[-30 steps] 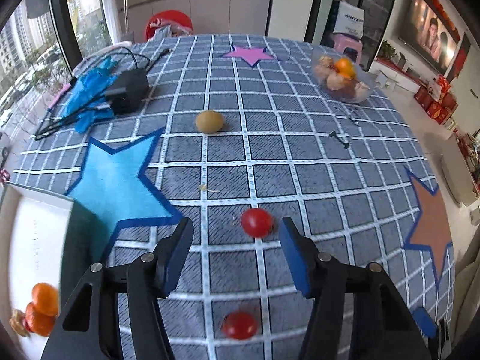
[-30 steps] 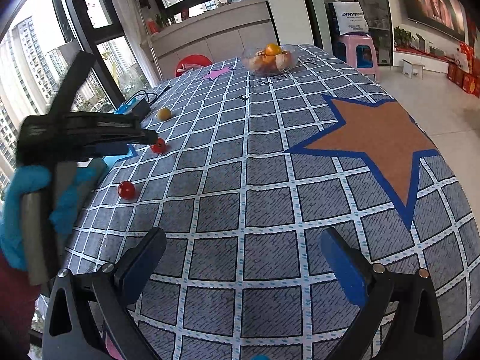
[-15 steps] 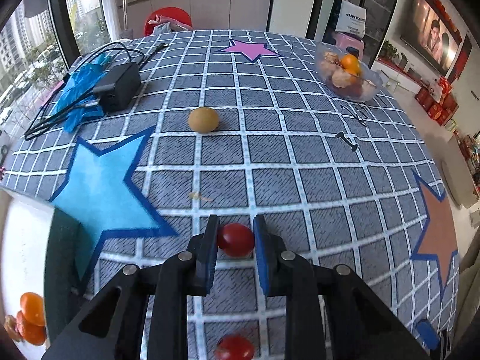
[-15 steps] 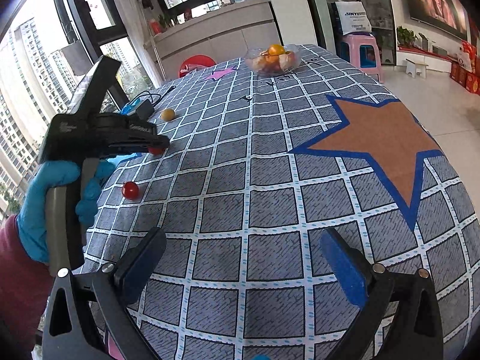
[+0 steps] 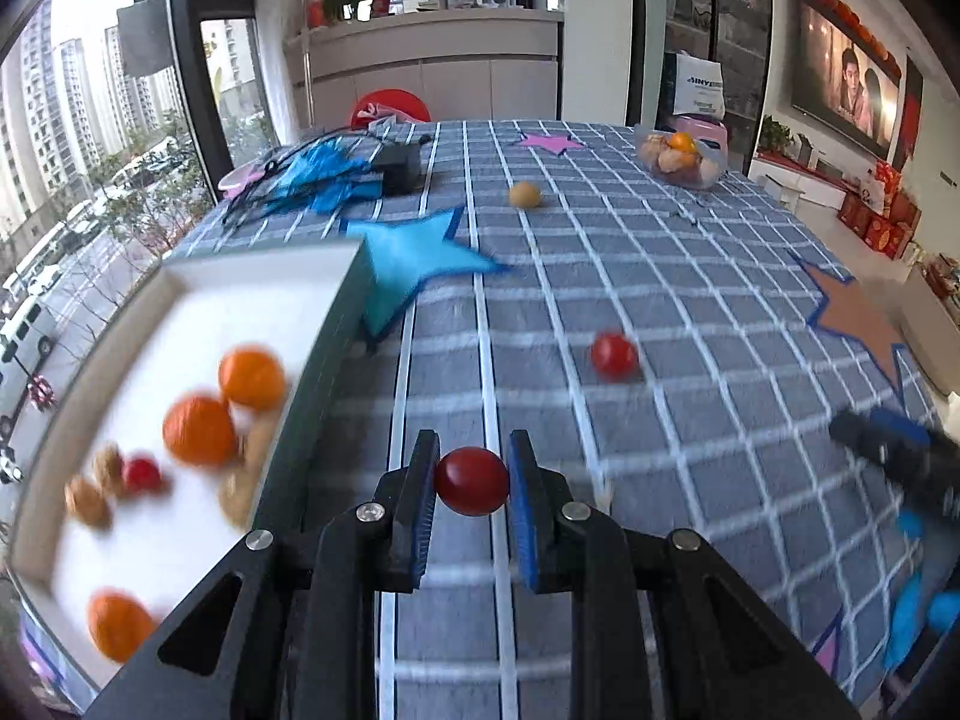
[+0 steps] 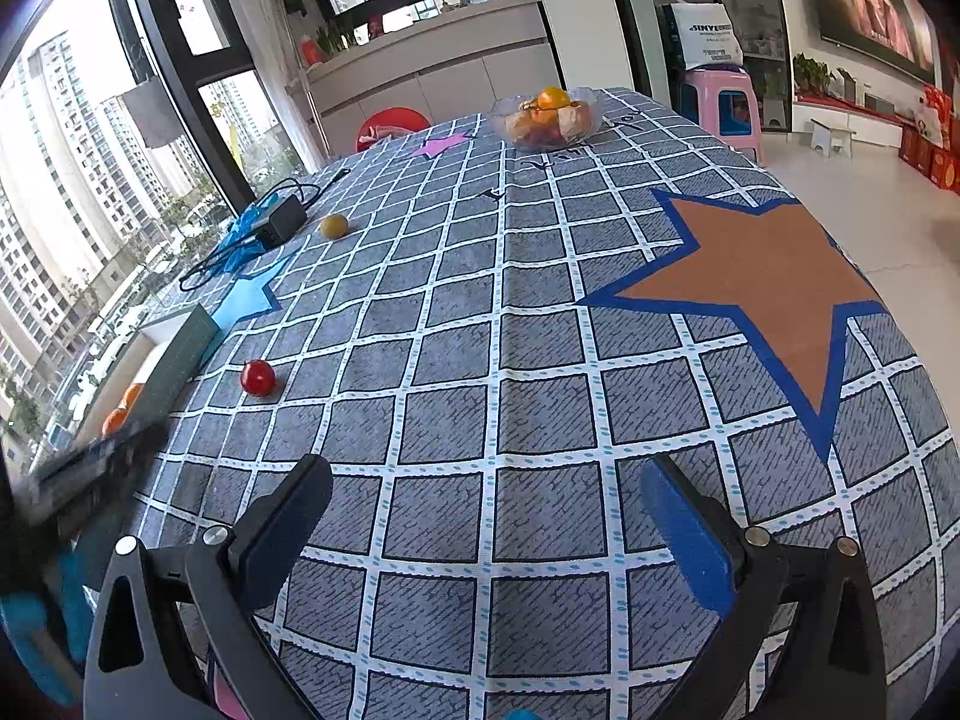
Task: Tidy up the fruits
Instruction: 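Grasp another red cherry tomato with right while left holds its tomato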
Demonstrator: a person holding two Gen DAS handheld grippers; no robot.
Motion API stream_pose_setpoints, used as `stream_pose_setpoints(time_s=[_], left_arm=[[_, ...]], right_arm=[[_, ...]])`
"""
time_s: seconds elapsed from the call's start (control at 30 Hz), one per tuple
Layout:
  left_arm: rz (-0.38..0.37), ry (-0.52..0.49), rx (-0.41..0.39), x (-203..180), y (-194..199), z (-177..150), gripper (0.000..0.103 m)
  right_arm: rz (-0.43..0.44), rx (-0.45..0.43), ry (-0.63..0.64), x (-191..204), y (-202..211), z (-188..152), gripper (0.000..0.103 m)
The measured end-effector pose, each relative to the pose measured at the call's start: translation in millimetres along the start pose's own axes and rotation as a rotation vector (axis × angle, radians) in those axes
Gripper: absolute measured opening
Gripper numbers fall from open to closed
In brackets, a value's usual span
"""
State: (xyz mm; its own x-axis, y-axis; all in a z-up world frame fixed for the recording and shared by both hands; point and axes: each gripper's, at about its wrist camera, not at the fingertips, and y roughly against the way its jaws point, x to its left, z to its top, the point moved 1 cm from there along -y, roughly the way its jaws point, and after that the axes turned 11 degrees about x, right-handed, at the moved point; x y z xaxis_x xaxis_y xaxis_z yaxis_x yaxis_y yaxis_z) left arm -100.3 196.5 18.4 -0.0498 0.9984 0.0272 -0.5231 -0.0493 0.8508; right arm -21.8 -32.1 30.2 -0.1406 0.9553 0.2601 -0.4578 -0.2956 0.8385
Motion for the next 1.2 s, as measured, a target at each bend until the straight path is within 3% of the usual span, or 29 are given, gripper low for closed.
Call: stream_pose_setpoints(time_s=[0.13, 0.27, 0.47, 0.73, 0.8, 0.83, 0.9, 0.93, 0.97, 1.03, 1.2], left_arm=[[0.017, -0.022, -0.022, -3, -4, -13, 0.025], [-0.017, -0.006, -0.018, 0, -8, -15, 0.025], [-0.032, 0.016, -0.028, 5, -7, -18, 0.025], [-0.074, 0.079, -0.01, 17, -10, -18, 0.025], [-0.075, 0.081, -0.011, 17, -10, -18, 0.025], [-0.077, 0.082, -0.011, 17, -10, -19, 0.025], [-0.077, 0.084, -0.011, 17, -10, -19, 0.025], [-0.079, 0.085, -0.01, 17, -9, -19, 0.025], [-0.08, 0.087, -0.009, 18, -9, -19, 0.025], [-0.081, 0.087, -0.007, 18, -10, -19, 0.025], [-0.067, 0.074, -0.006, 16, -10, -19, 0.025]], right_arm=[[-0.077, 0.046, 0.051, 10, -7, 2, 0.103], [-0.21, 0.12, 0.15, 30, -21, 4, 0.103], [-0.106, 0.126, 0.165, 69, -31, 21, 0.103], [-0.052, 0.111, 0.211, 120, -58, 54, 0.103], [-0.063, 0.126, 0.223, 128, -69, 58, 0.089], [-0.059, 0.138, 0.228, 129, -71, 57, 0.075], [-0.101, 0.124, 0.258, 135, -76, 56, 0.07], [-0.11, 0.12, 0.266, 137, -77, 55, 0.062], [-0.134, 0.105, 0.289, 140, -76, 52, 0.043], [-0.138, 0.095, 0.31, 144, -75, 50, 0.023], [-0.111, 0.039, 0.276, 129, -51, 42, 0.023]])
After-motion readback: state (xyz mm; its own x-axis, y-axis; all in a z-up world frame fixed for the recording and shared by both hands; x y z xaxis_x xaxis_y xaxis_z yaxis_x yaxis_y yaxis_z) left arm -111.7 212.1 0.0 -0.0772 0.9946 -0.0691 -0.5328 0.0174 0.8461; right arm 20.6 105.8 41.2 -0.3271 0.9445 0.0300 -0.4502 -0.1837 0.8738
